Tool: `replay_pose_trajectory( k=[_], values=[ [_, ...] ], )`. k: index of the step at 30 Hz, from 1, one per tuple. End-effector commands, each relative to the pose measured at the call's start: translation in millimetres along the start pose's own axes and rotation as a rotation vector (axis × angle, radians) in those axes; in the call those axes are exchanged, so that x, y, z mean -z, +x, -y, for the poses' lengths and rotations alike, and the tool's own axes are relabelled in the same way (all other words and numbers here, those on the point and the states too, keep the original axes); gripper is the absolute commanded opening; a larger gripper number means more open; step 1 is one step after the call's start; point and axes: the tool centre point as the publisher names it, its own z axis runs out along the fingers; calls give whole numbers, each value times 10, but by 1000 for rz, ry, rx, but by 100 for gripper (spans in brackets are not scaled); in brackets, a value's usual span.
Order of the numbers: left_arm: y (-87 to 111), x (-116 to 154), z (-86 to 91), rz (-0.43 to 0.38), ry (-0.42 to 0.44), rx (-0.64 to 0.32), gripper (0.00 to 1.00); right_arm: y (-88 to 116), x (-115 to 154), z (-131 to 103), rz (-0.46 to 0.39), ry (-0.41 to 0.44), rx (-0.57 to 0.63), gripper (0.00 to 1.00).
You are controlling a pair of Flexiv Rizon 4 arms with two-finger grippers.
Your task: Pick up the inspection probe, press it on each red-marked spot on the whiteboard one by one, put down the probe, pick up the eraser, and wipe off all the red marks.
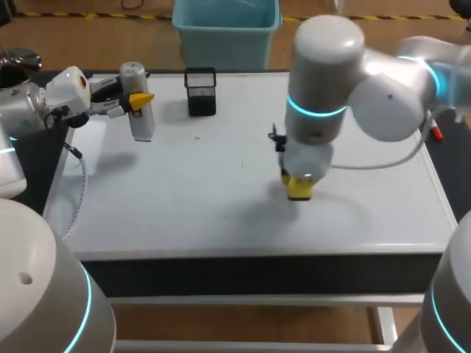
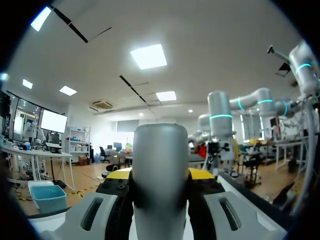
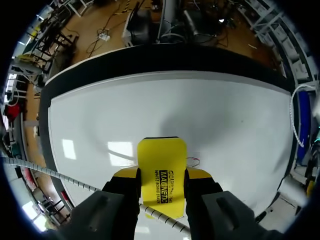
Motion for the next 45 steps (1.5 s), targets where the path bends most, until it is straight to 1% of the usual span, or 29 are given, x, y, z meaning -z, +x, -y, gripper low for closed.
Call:
replay_pose_trajectory(
  k=[1,8,18,24,36,45],
  values=[
    [-8,-2,-1,-2,2,-1,0,-241,-119,7,-72,-9,8,0],
    [-8,-2,-1,-2,2,-1,0,-421,-202,-9,-68,-1,81,0],
    [-8,-2,-1,-2,2,-1,0,-513,-256,-14,-46,-16,107,0],
    [-8,-2,-1,-2,2,-1,0,-522,-299,-14,-30,-31,123,0],
    [-8,-2,-1,-2,2,-1,0,-501,-343,10,-32,-38,133,0],
    [-8,-2,-1,-2,2,-1,0,-440,-402,39,-35,-53,118,0]
  ],
)
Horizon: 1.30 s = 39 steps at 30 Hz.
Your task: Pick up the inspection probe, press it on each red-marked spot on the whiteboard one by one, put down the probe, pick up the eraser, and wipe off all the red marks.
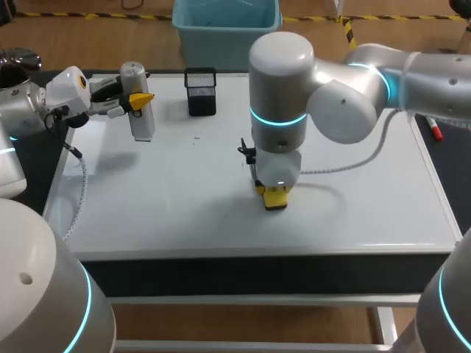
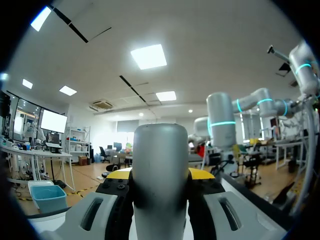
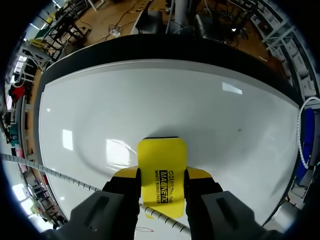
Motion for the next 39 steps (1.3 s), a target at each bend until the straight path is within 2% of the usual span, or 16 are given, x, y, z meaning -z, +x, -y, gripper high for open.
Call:
replay_pose_trajectory(
  k=[1,20,29,39],
  values=[
    [-7,-2,-1,-2,2,-1,0,40,-23,28,-1,-6,0,0],
    [-7,-2,-1,-2,2,-1,0,396,-80,61,-17,-19,-81,0],
    [-7,-2,-1,-2,2,-1,0,651,-65,82,-29,-17,-142,0],
    [-7,-2,-1,-2,2,-1,0,953,79,100,21,-15,-196,0]
  ],
)
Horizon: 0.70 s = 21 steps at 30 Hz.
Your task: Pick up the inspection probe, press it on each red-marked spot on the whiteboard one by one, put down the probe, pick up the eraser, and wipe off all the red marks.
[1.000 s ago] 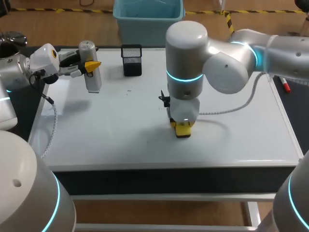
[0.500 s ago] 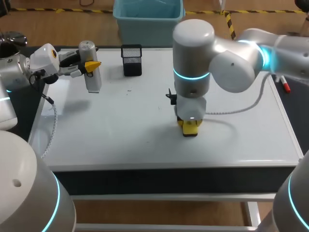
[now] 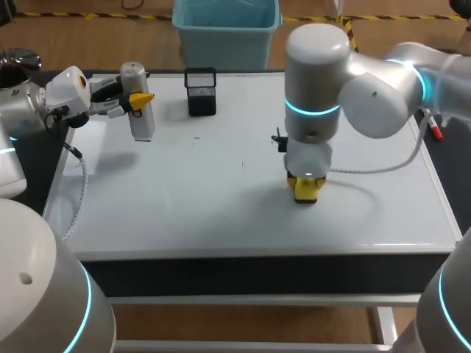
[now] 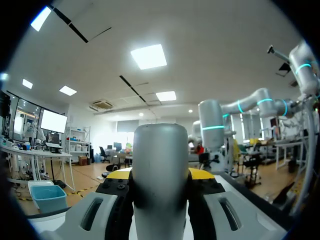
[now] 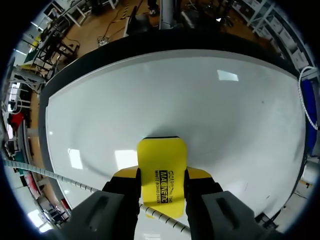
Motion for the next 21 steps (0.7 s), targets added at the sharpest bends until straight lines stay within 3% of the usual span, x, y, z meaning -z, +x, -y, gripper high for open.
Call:
replay_pose_trajectory(
  k=[1,12,21],
  values=[
    [-7,-2,0,-2,2,-1,0,225,128,1,35,10,-8,0],
    [-7,-2,0,-2,2,-1,0,648,301,155,61,23,-75,0],
    [-7,-2,0,-2,2,-1,0,1156,350,436,70,23,-155,0]
  ],
)
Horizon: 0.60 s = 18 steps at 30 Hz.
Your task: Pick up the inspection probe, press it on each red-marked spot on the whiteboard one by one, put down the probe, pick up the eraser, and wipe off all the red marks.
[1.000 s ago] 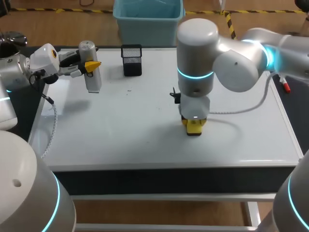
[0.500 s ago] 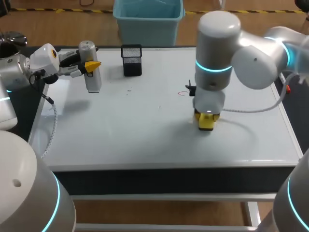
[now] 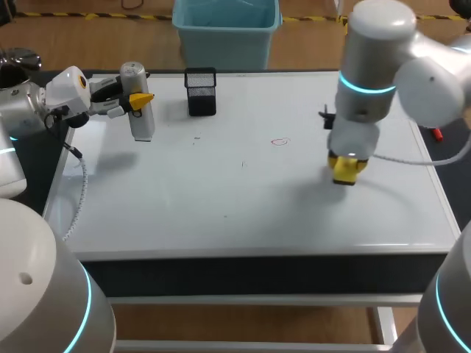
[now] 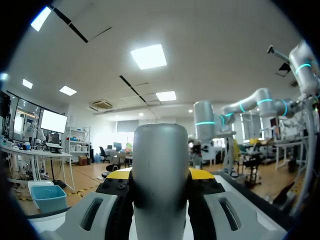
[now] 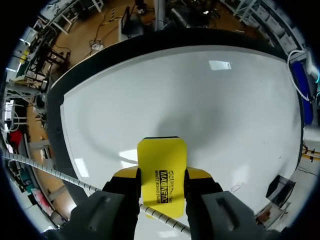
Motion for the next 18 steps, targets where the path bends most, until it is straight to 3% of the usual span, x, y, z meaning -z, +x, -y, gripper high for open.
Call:
replay_pose_trajectory(
  k=[1,18],
  values=[
    [-7,-2,-1,-2,2,-1,0,301,38,150,39,-12,-23,0],
    [-7,-2,-1,-2,2,-1,0,1131,-102,559,49,-52,-137,0]
  ],
)
